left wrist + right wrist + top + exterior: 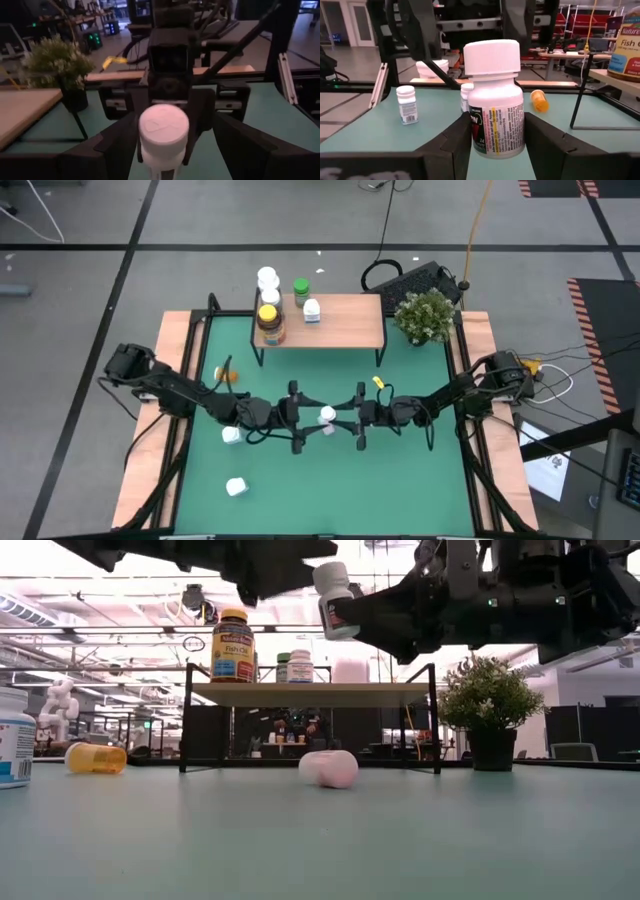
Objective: Pick and place medicine bottles onto shelf by color
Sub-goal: Put the white and black pill bottle on the shelf
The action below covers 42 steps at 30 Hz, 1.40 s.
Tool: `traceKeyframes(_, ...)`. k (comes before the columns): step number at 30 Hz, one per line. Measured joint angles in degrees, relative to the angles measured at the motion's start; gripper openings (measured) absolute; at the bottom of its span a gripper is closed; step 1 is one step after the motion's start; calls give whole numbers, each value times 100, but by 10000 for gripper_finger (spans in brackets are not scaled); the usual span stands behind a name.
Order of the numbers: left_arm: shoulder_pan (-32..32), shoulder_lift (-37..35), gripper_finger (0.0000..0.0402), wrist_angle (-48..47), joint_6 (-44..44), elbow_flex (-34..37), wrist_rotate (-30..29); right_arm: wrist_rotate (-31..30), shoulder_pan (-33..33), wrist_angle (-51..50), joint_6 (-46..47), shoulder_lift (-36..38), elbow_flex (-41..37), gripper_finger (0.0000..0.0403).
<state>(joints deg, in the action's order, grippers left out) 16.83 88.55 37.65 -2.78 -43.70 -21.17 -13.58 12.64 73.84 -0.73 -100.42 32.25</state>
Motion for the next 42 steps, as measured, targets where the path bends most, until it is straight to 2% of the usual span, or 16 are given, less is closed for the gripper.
traceKeyframes(4,-31,329,255,177,-17,-147,2,10,4,25,-10,0,0,152)
traceKeyframes(10,-54,464,249,83,225,-342,-114,11,9,-102,7,0,0,152)
traceKeyframes(18,-21,398,151,-286,292,-385,-155,55,11,-173,6,-2,-4,152)
traceKeyframes(30,-21,391,157,-457,378,-393,-153,15,11,-167,101,-11,-7,156)
traceKeyframes(36,-175,-18,148,-883,180,-385,-180,-97,-11,-28,147,17,0,199)
traceKeyframes(42,-641,-797,148,-2493,277,-674,-227,-546,-9,-146,-20,146,-114,249)
